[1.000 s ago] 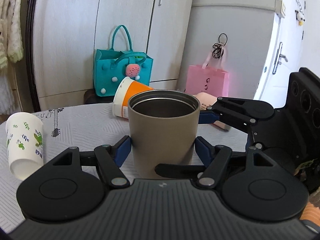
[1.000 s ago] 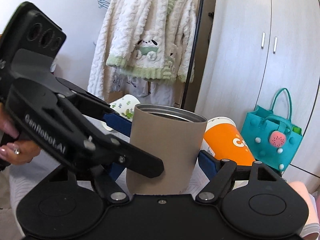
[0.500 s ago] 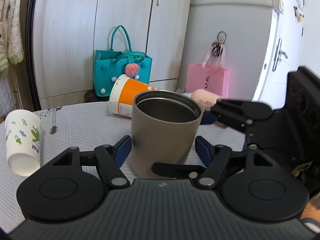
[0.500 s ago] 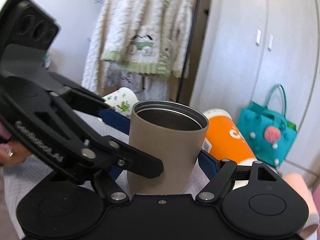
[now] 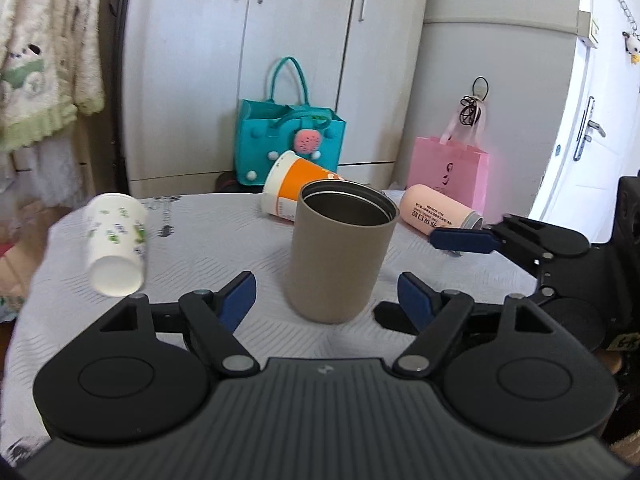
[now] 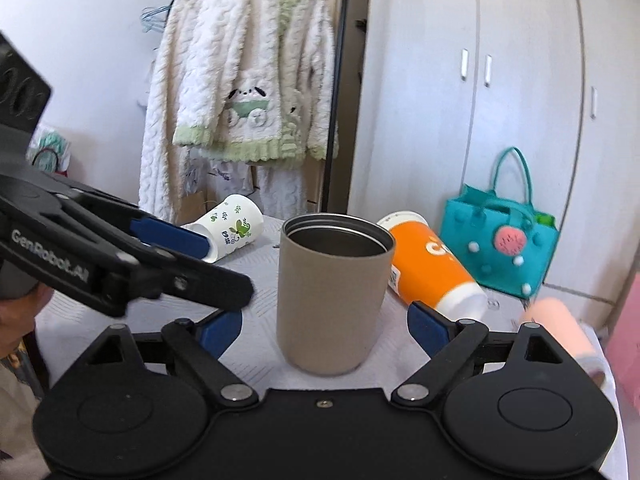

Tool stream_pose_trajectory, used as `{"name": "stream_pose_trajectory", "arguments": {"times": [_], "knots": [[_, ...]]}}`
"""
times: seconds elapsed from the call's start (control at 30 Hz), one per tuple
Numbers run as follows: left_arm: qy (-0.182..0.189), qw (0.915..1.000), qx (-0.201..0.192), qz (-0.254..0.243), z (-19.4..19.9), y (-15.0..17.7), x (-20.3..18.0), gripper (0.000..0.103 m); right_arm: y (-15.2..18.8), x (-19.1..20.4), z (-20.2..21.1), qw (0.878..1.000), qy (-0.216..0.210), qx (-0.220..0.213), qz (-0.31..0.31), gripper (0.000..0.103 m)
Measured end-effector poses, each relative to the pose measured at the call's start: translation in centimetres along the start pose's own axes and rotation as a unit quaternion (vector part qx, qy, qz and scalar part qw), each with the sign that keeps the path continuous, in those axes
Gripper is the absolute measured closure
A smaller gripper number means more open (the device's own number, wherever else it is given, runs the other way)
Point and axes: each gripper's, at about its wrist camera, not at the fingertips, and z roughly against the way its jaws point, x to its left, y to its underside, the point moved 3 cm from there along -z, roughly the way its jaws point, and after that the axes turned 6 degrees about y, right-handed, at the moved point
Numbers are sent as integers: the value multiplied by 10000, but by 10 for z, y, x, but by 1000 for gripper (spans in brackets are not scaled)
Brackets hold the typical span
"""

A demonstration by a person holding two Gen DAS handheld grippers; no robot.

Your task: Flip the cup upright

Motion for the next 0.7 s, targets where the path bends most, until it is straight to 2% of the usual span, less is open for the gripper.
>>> {"name": "stream_pose_trajectory", "arguments": {"times": [0.17, 0.23, 0.33, 0.5, 0.7], "knots": [[-195, 9998, 58, -55, 25, 4, -13, 25, -3, 0, 28, 9994, 124, 51, -308, 10], [-225, 9997, 11, -47, 36, 5, -18, 25, -4, 1, 40, 9986, 324, 64, -408, 6], [-267, 9996, -1, -11, 52, 8, -25, 25, -3, 1, 58, 9959, 604, 144, -653, 5], [-542, 9985, -39, -6, 72, 13, -31, 13, 3, 1, 83, 9915, 940, 177, -882, 2], [-699, 9974, -6, 181, 83, 23, -29, 7, 7, 12, 106, 9828, 1678, 215, -739, 0]]}}
